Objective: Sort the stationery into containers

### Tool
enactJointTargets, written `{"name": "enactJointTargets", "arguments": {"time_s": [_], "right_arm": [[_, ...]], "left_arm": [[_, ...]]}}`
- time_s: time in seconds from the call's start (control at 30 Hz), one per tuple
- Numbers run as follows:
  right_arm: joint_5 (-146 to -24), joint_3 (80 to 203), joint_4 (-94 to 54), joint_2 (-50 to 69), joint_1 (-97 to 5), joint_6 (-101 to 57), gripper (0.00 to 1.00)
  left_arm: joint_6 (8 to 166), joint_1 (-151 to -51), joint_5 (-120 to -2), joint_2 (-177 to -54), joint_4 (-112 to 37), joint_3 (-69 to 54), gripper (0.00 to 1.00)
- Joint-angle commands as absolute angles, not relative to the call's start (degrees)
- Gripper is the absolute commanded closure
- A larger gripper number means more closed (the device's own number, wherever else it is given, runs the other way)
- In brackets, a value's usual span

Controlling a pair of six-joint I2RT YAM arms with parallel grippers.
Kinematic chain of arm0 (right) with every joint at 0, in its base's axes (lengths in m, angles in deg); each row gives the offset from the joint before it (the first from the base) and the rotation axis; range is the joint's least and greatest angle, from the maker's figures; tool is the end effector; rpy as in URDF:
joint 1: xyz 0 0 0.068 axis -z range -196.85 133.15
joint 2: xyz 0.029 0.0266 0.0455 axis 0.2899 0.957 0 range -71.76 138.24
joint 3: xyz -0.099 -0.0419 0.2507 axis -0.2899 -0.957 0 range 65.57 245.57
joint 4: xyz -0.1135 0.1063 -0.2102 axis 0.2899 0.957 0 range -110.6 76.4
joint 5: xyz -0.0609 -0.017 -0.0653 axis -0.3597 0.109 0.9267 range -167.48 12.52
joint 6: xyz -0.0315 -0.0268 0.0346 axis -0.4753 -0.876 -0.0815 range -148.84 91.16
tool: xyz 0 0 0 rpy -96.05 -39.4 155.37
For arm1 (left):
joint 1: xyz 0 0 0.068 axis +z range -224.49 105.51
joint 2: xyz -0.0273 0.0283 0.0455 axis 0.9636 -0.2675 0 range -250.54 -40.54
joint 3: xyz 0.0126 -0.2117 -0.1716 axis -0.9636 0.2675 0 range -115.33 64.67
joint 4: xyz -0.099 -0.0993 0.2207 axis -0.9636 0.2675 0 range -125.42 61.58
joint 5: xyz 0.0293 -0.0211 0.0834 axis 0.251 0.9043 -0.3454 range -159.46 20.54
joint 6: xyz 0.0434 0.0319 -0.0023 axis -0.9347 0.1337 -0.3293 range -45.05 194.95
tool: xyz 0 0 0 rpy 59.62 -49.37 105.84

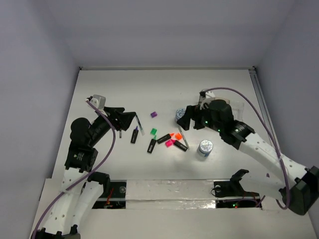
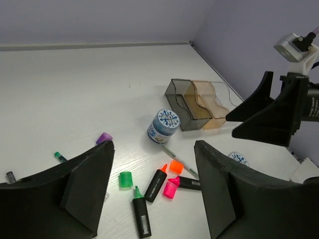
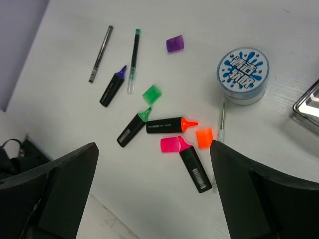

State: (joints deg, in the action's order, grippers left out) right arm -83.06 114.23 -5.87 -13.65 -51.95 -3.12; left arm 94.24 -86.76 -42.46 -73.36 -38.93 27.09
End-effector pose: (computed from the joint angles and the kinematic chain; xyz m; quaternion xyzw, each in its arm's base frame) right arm 0.1878 0.1362 0.3118 -0.0949 0.8335 0.3100 0.4474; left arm 0.1352 -0.0459 0.3519 0.1372 0.6458 -0.3470 0.6661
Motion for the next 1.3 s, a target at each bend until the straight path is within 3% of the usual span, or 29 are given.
{"name": "enactJointTargets", "arguments": {"time_s": [0.0,0.03,0.07,0.1,0.13,0.17,0.37,0.4,0.47,0.5,0.6,0.63,0.67,0.77,1.03,1.27], "right_arm": [[-67.49,121.63,-4.60,-8.07,-56.83,-7.74,0.05],[-67.20,122.43,-5.03,-6.91,-56.84,-8.27,0.18],[-67.72,123.48,-5.39,-6.03,-56.84,-8.71,0.40],[-67.72,123.92,-5.65,-5.24,-56.84,-8.62,0.81],[-68.16,124.36,-6.35,-3.66,-56.84,-8.71,0.94],[-68.51,125.76,-6.27,-2.69,-56.84,-9.32,1.00],[-66.85,133.41,-1.53,8.10,-56.84,-12.22,1.00],[-66.32,134.46,-1.17,9.44,-56.84,-12.66,0.95],[-66.67,137.19,-0.38,11.81,-56.84,-14.24,0.69],[-67.19,137.89,-0.21,14.00,-56.84,-14.60,0.39],[-66.24,140.88,0.76,18.65,-56.84,-15.57,0.13],[-65.45,142.72,2.33,19.81,-56.84,-15.57,0.11],[-62.66,143.43,3.21,20.95,-56.84,-15.13,0.08],[-60.43,143.97,4.72,23.33,-56.84,-15.39,0.04],[-58.58,143.53,5.60,26.94,-55.53,-14.16,0.04],[-61.56,142.12,4.28,28.61,-52.63,-13.63,0.02]], "left_arm": [[92.88,-86.88,-42.65,-72.88,-39.46,24.77,0.36],[92.79,-86.88,-43.00,-72.88,-39.20,24.77,0.36],[92.79,-86.88,-43.09,-72.88,-39.11,24.77,0.35],[92.79,-87.40,-42.48,-72.80,-39.20,24.77,0.40],[92.96,-87.41,-41.87,-72.62,-39.63,24.77,0.44],[93.23,-87.93,-41.43,-72.44,-39.98,24.86,0.49],[94.28,-89.16,-40.72,-72.53,-41.40,25.65,0.82],[94.11,-89.16,-42.20,-72.53,-41.13,25.48,0.92],[93.67,-89.69,-44.23,-72.36,-39.55,25.04,0.99],[93.49,-89.69,-46.41,-72.36,-39.03,24.86,1.00],[93.05,-90.22,-48.19,-71.92,-37.88,24.68,1.00],[93.23,-90.22,-48.28,-71.92,-37.97,24.77,0.96],[93.14,-90.22,-48.54,-71.74,-37.88,24.77,0.82],[93.14,-90.22,-48.89,-71.30,-37.70,24.77,0.67],[93.23,-90.75,-48.54,-70.77,-37.70,24.95,0.59],[93.32,-91.27,-48.45,-70.69,-38.14,25.21,0.57]]}}
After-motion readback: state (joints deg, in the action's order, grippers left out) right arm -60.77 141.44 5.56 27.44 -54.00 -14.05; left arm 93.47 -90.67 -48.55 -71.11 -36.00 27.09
